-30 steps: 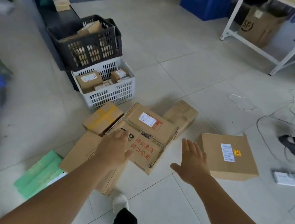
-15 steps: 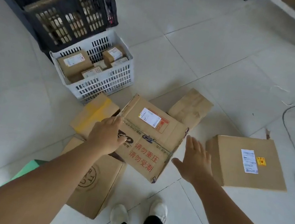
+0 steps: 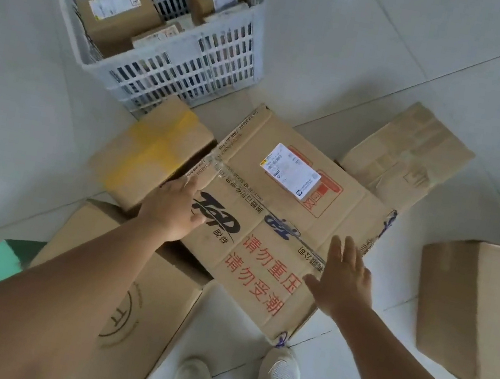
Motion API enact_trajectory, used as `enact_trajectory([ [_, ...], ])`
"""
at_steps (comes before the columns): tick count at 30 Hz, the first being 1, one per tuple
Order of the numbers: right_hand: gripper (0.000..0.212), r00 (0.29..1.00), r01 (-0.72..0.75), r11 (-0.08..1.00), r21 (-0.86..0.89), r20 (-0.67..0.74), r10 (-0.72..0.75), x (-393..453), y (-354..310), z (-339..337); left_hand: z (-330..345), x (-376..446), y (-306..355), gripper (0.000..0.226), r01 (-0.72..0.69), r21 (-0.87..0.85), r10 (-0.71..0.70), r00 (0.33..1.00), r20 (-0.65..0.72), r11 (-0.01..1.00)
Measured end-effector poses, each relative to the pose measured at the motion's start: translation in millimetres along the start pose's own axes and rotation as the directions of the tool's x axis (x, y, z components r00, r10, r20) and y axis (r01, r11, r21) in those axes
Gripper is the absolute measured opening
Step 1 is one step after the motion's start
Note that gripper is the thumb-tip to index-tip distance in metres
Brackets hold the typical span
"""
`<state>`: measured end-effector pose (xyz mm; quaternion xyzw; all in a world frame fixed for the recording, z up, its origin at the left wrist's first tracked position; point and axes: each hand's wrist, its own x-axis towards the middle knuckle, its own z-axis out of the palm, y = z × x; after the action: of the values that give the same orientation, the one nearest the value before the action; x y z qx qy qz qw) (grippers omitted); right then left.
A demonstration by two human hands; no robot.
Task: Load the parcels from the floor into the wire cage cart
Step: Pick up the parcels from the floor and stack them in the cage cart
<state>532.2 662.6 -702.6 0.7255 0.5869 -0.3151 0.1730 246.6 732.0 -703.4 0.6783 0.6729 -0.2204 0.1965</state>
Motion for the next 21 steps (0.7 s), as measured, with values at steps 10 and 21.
enact_trajectory([
  [10,0.103,0.998,-0.008,0.992,-0.127,0.055,0.015,73,22,70,72,82,-14,0.105,0.037,-0.041,-0.038,0.999,-0.009,0.998],
  [21,0.106,0.981,-0.19,0.981,-0.05,0.02,0.191,81,71,70,71,94,7,0.127,0.07,-0.026,-0.069,0.996,0.049,0.997],
])
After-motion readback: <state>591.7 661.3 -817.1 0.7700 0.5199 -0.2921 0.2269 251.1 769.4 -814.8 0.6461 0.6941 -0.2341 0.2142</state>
